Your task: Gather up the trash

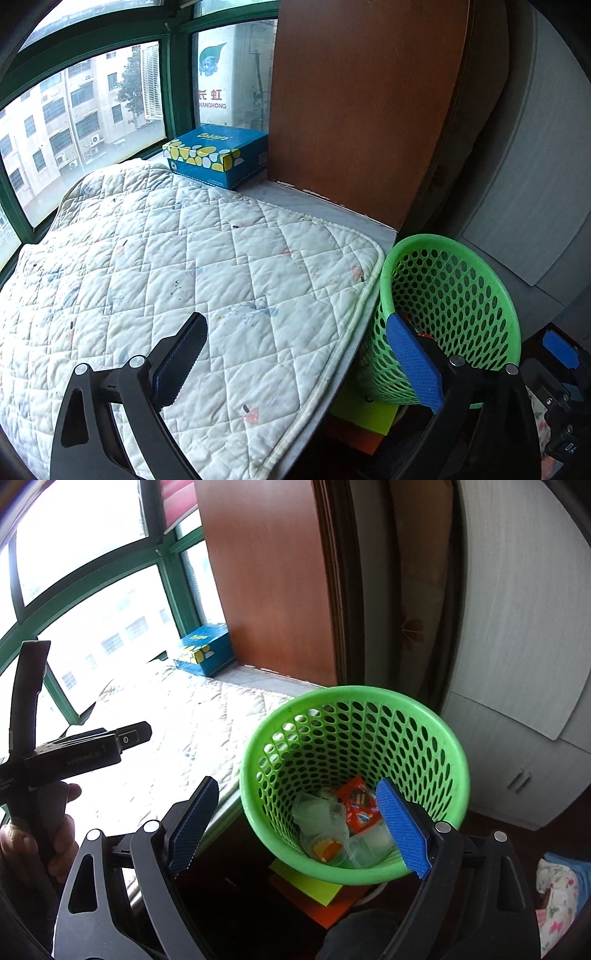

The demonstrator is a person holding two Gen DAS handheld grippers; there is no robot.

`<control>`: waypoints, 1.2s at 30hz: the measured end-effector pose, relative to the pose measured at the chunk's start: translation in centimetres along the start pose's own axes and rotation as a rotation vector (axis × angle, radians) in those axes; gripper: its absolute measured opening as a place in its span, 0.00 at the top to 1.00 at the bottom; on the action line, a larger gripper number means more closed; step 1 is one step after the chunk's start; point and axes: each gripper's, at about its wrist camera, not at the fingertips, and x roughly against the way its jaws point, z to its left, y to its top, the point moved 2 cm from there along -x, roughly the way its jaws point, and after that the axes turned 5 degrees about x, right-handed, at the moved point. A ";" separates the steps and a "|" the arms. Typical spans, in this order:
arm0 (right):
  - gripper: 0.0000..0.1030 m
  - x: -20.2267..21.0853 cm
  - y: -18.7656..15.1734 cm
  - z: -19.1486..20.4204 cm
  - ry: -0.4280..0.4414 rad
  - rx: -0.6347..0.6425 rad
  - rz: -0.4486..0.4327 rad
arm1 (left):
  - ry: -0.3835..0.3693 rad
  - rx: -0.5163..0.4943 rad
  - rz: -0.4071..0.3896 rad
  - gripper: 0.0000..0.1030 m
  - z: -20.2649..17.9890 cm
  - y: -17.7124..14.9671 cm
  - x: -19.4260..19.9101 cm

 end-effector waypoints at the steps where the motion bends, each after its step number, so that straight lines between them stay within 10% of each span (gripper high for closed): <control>1: 0.16 0.0 0.0 0.1 0.005 0.003 0.000 | 0.009 0.005 -0.003 0.09 0.2 -0.1 0.1; 36: 0.12 -0.9 0.0 2.3 0.059 0.076 0.013 | 0.235 0.096 -0.056 0.08 4.4 -3.7 4.1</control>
